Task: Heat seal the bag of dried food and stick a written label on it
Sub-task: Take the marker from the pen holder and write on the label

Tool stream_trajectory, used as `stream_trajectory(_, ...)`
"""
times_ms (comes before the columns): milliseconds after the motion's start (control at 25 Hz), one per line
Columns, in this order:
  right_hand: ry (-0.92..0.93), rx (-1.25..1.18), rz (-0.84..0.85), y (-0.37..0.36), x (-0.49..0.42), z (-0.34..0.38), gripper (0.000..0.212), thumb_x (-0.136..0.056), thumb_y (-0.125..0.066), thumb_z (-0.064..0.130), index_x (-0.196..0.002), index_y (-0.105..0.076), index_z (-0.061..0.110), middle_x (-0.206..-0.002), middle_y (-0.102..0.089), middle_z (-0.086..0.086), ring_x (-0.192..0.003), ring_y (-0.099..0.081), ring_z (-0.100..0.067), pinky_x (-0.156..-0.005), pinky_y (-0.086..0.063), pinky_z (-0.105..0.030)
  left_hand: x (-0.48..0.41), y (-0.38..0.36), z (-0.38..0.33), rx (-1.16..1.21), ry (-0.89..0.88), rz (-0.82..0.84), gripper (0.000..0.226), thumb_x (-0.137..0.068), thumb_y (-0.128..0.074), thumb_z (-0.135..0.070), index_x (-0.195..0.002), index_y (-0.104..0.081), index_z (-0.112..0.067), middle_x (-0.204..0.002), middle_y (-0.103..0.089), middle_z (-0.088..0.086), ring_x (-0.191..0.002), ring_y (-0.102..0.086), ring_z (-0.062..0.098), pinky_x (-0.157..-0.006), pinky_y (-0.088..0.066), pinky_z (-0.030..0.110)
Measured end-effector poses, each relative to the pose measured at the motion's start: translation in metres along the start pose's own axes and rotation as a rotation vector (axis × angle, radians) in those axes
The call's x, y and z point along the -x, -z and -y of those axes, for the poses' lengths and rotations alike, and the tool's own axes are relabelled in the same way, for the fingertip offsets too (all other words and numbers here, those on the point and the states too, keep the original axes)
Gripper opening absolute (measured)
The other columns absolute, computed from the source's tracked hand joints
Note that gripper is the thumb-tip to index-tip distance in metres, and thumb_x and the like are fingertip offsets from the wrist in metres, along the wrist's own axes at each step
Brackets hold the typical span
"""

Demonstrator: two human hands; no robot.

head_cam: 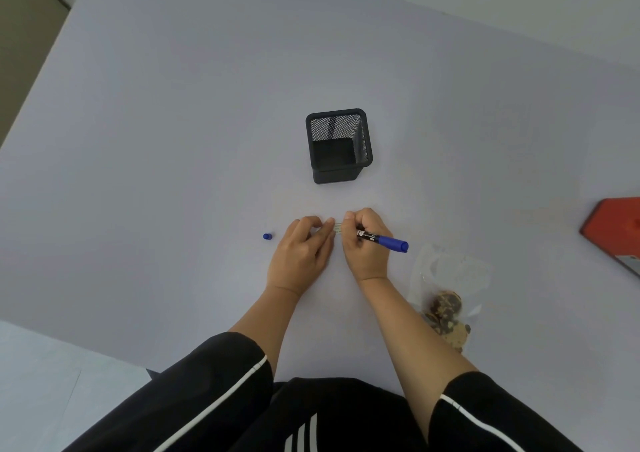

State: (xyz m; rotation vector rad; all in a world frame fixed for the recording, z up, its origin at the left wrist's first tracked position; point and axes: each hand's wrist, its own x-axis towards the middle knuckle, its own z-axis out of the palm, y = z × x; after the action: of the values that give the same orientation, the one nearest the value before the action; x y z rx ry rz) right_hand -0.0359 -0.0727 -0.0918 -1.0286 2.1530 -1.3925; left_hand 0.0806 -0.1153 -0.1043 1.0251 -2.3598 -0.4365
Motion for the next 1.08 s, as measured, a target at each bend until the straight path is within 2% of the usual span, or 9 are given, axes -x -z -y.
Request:
stream_trajectory(360,-0.014,0.003,-0.001,-0.0006,-0.0011,0.0013,0.032,-0.089,-0.047,0.023,-0.061,-0.042,0.007,-0.053,-0.044,-0.011,-0.052,-0.036,-0.011,-0.051,-0.035,-0.010,-0.0007,0.0005,0.0006,0.005,-0.004,0.001,0.022,-0.086,-0.061,-0.014,-0.102,-0.072,-0.003,-0.085,-0.063,0.013,-0.067,-0.059,0.025,-0.066,-0.049,0.028)
stream_trajectory(520,-0.015,0.009,-0.002,-0.0014,-0.0016,0.0007,0.036,-0.089,-0.047,0.024,-0.061,-0.044,0.001,-0.054,-0.047,-0.014,-0.051,-0.037,-0.012,-0.050,-0.036,-0.014,-0.0011,0.0007,0.0010,0.008,-0.001,0.002,0.022,-0.086,-0.062,-0.013,-0.103,-0.072,-0.003,-0.085,-0.064,0.013,-0.067,-0.059,0.025,-0.066,-0.049,0.028)
stream_trajectory(720,0.000,0.006,-0.002,-0.0014,-0.0004,0.0003,0.034,-0.089,-0.047,0.023,-0.061,-0.044,0.002,-0.053,-0.045,-0.012,-0.051,-0.036,-0.010,-0.051,-0.036,-0.012,-0.0002,-0.0007,0.0014,0.008,-0.005,-0.006,0.022,-0.086,-0.062,-0.013,-0.102,-0.072,-0.003,-0.086,-0.063,0.013,-0.067,-0.058,0.025,-0.067,-0.048,0.028)
stream_trajectory(880,-0.015,-0.009,-0.022,-0.0016,-0.0013,0.0011,0.031,-0.089,-0.047,0.023,-0.062,-0.041,0.010,-0.056,-0.040,-0.002,-0.049,-0.032,-0.006,-0.052,-0.034,-0.006,-0.0002,-0.0002,0.0013,0.003,-0.005,0.000,0.023,-0.089,-0.058,-0.016,-0.102,-0.072,-0.003,-0.086,-0.063,0.012,-0.067,-0.058,0.024,-0.067,-0.049,0.027)
stream_trajectory(1080,0.003,-0.011,-0.027,-0.0017,-0.0013,0.0009,0.032,-0.088,-0.047,0.019,-0.060,-0.043,0.006,-0.053,-0.044,-0.012,-0.056,-0.036,-0.010,-0.053,-0.034,-0.004,-0.0003,-0.0002,0.0009,0.003,0.001,0.001,0.023,-0.089,-0.058,-0.016,-0.102,-0.072,-0.003,-0.085,-0.064,0.013,-0.067,-0.059,0.025,-0.066,-0.050,0.028)
